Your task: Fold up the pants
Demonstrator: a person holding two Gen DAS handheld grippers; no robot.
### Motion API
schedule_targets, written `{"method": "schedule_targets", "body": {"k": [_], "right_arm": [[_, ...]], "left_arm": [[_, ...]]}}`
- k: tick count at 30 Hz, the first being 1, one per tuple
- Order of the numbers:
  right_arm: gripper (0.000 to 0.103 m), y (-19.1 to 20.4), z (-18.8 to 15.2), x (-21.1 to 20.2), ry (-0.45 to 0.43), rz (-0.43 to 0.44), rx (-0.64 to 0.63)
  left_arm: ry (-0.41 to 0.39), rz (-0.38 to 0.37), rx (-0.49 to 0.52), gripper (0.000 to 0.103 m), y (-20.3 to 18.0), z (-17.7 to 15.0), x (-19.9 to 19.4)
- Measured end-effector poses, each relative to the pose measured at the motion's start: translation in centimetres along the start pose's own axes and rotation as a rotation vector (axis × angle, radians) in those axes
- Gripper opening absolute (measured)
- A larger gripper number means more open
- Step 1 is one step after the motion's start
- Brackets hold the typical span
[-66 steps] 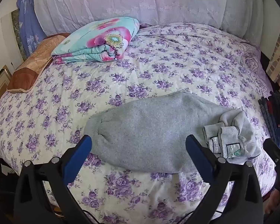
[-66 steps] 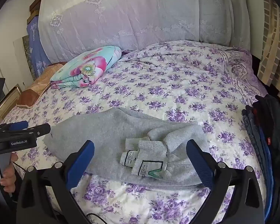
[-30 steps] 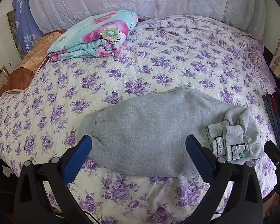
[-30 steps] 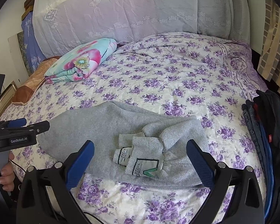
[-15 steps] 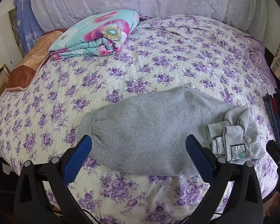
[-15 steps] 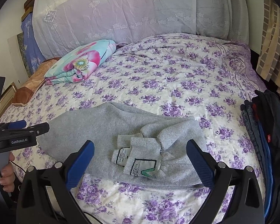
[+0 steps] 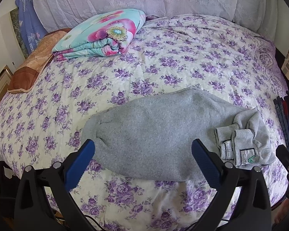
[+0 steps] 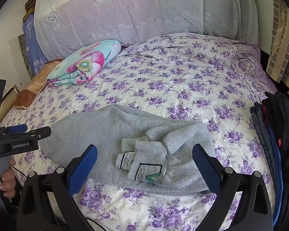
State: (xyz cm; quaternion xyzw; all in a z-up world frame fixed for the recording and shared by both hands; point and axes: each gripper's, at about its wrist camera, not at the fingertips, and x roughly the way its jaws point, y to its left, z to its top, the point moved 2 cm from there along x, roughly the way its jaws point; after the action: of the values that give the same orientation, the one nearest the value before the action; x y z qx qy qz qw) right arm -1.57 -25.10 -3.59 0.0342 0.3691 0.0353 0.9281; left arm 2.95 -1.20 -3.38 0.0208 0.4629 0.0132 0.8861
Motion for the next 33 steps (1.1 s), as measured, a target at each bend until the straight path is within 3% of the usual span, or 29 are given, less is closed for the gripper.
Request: {"method": "schedule_targets", "body": {"k": [33], "right_arm": [[0.099, -0.27, -0.33, -0.26, -0.010, -0.011, 0.011]], "left_arm": [[0.010, -0.003, 0.004, 0.098, -0.30, -0.16, 0.17]]}}
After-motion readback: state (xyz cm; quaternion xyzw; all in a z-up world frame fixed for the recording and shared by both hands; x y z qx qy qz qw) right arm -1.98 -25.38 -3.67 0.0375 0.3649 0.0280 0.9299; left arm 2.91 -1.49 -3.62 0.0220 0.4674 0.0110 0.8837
